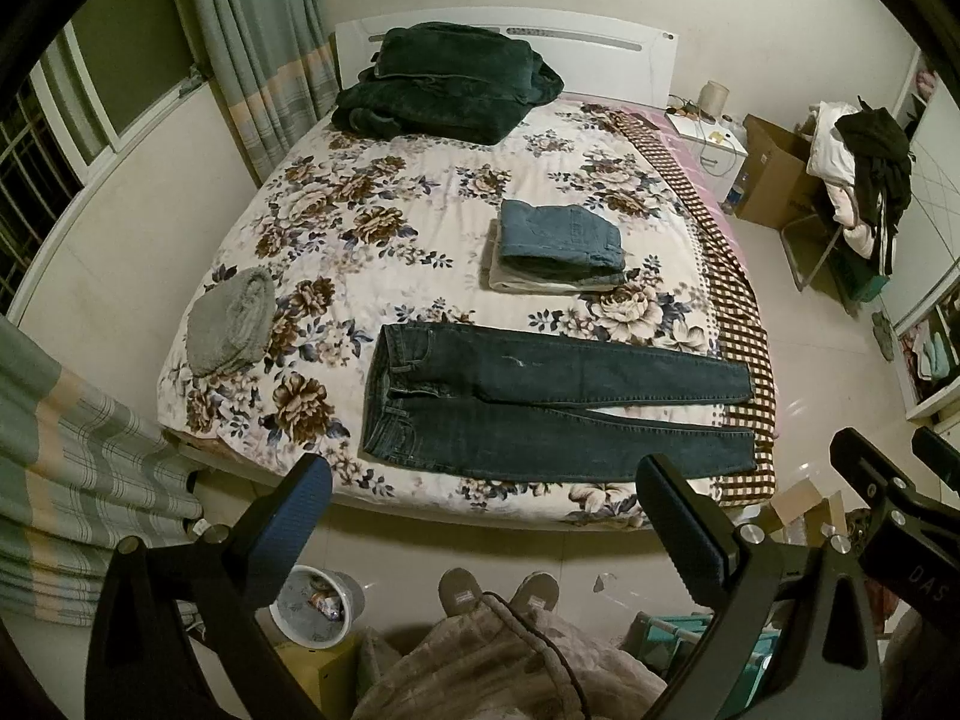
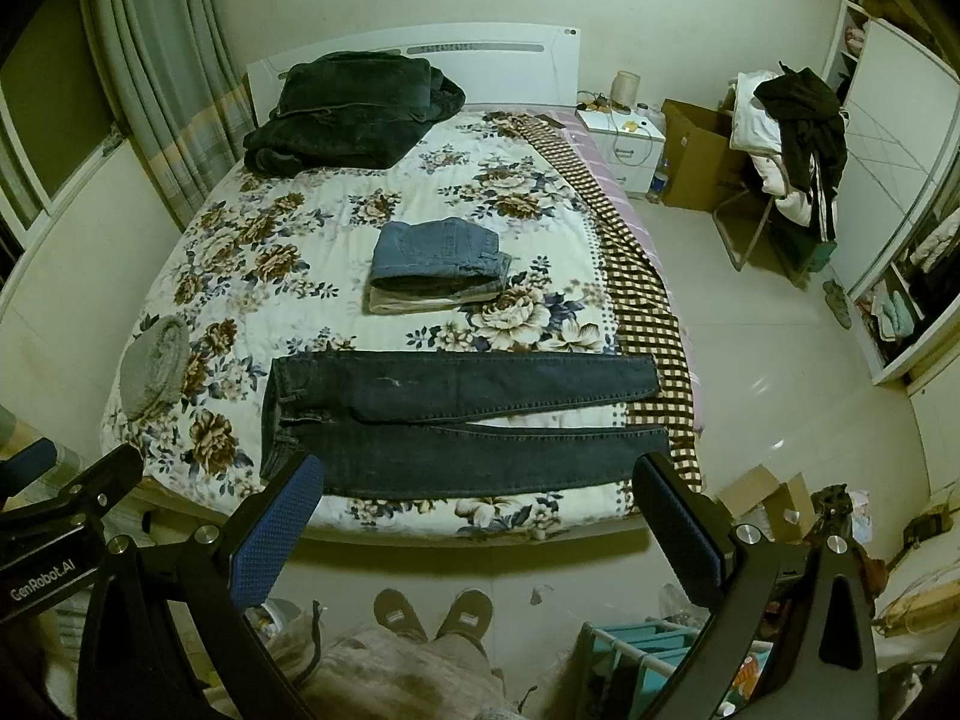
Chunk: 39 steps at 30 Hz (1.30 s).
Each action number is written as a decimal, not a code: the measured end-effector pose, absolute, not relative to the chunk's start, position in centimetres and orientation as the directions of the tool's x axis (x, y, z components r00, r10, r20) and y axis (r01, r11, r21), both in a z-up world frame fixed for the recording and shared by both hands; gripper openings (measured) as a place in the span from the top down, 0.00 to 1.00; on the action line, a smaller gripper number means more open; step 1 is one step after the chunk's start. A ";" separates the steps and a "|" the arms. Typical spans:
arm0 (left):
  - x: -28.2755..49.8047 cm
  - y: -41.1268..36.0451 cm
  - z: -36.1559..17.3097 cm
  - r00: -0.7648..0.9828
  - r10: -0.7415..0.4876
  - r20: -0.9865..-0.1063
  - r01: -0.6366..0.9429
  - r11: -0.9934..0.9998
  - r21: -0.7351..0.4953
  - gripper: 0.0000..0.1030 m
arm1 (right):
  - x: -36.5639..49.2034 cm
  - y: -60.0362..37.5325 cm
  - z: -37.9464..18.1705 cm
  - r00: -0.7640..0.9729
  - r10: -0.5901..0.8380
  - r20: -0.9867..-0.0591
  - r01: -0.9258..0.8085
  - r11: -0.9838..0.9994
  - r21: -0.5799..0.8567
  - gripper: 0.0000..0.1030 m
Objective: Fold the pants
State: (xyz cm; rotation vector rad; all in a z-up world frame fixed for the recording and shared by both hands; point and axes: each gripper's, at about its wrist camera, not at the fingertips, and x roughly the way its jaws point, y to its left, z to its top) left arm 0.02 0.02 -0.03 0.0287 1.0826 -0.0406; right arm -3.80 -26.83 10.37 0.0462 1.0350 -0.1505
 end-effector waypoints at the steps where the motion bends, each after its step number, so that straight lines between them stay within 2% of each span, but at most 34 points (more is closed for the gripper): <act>1: 0.0 0.0 0.0 0.469 -0.019 -0.883 0.047 0.999 0.004 0.00 | -3.8 -26.9 10.4 0.501 -0.103 -0.859 0.146 0.989 -0.033 0.00; 35: 0.6 -0.4 -0.1 0.464 -0.025 -0.885 0.059 0.998 0.002 0.00 | -3.8 -26.2 9.7 0.489 -0.106 -0.866 0.169 0.985 -0.025 0.00; 39: 1.1 -0.2 -1.0 0.490 0.006 -0.872 0.034 0.999 0.025 0.00 | -3.0 -25.4 9.1 0.479 -0.118 -0.870 0.196 0.980 -0.025 0.00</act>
